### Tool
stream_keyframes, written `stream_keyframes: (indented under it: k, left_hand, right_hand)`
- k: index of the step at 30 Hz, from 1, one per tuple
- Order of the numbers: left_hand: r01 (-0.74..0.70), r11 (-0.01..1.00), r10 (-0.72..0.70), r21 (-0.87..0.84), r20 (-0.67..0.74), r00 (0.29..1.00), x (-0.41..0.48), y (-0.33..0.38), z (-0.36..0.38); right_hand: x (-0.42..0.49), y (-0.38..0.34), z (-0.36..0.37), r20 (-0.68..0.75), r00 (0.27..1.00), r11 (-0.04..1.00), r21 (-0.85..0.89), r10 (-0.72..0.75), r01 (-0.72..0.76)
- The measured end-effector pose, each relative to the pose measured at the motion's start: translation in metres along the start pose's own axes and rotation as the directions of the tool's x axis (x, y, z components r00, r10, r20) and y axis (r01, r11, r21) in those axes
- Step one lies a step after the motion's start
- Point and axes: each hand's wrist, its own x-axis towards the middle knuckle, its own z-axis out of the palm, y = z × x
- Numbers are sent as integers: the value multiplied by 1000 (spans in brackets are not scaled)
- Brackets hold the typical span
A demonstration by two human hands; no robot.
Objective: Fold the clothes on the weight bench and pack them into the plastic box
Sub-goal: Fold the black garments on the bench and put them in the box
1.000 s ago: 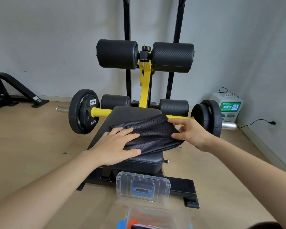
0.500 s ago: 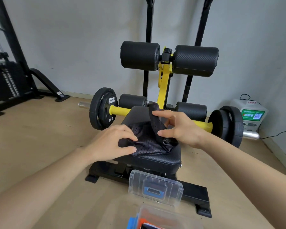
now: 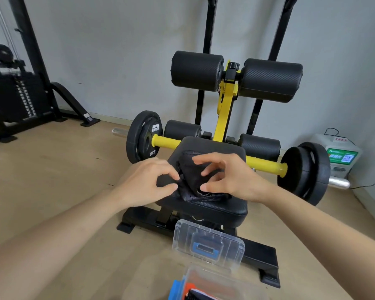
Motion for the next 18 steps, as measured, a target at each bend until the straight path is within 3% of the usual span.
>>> stream_keyframes:
  k: [3,7,12,15,18]
  left_hand:
    - [-62,998,61,-15,-56,997,8,16,5]
    - [-160,987,159,5,78,984,15,41,18]
    - [-176,981,170,78,80,982,22,44,18]
    - [-158,987,156,44,42,987,25,35,7]
    - [-112,990,105,90,76,992,21,17,-2]
  right_hand:
    - [-13,9,-15,-94,994,988,-151,-49,35]
    - [-23,29,-30,-143,988,933,-344,58,-104]
    - [-28,44,-22,-115,981,928,-324,154,-183]
    - [-27,42,-12,-49,987,950,-268,150,-158]
    - [-26,41,-4,34,993,930,-356,110,-90]
